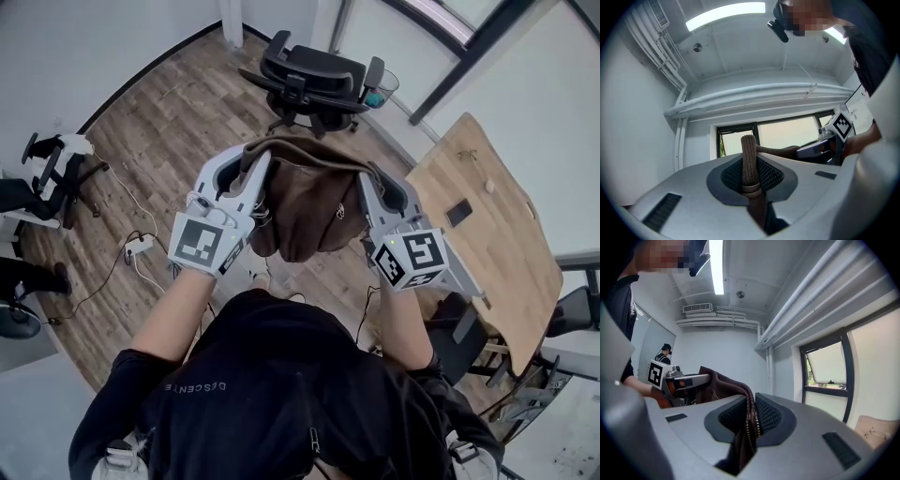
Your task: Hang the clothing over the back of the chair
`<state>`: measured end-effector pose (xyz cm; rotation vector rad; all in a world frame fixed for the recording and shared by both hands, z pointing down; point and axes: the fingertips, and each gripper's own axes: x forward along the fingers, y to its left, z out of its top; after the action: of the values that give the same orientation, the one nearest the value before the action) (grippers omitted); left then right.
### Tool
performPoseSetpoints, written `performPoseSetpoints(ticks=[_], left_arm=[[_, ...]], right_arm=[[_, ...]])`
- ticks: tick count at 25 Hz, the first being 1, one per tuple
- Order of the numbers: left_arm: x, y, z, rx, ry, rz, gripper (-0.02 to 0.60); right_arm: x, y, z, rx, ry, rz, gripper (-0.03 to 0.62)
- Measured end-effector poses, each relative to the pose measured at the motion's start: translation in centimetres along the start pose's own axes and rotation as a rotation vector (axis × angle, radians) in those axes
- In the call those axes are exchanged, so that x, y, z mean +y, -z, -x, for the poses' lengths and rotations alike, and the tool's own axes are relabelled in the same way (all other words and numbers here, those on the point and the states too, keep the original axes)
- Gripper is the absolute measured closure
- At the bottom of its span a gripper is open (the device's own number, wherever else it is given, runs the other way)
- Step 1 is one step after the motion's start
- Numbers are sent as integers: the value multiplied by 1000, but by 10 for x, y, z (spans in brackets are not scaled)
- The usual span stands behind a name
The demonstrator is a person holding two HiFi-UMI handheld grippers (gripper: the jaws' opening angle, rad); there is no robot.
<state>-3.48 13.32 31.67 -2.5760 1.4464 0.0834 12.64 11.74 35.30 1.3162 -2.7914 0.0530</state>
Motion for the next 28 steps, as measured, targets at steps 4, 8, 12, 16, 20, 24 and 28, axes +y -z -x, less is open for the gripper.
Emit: performPoseSetpoints(ticks=[4,8,12,16,20,24,28], left_arm=[[18,0,-16,-14,11,-3,529],[38,1,-31,-20,24,12,529],[58,5,-49,-23,40,26,529],[87,7,-63,-28,65,33,529],[112,7,-81,-34,104,36,529],[129,3,-95,-49,136,36,529],[145,0,-109,-67,156,44,529]], right_arm=[[-9,-4,-21,3,12,-1,537],[-16,-9,-44,16,29,10,537],[-24,-12,-67,23,50,14,537],[-25,-19,-94,34,73,28,537],[-31,-27,-118,36,97,28,537],[-35,-36,-133,29,125,35,537],[-40,-45,-148,20,156,43,537]])
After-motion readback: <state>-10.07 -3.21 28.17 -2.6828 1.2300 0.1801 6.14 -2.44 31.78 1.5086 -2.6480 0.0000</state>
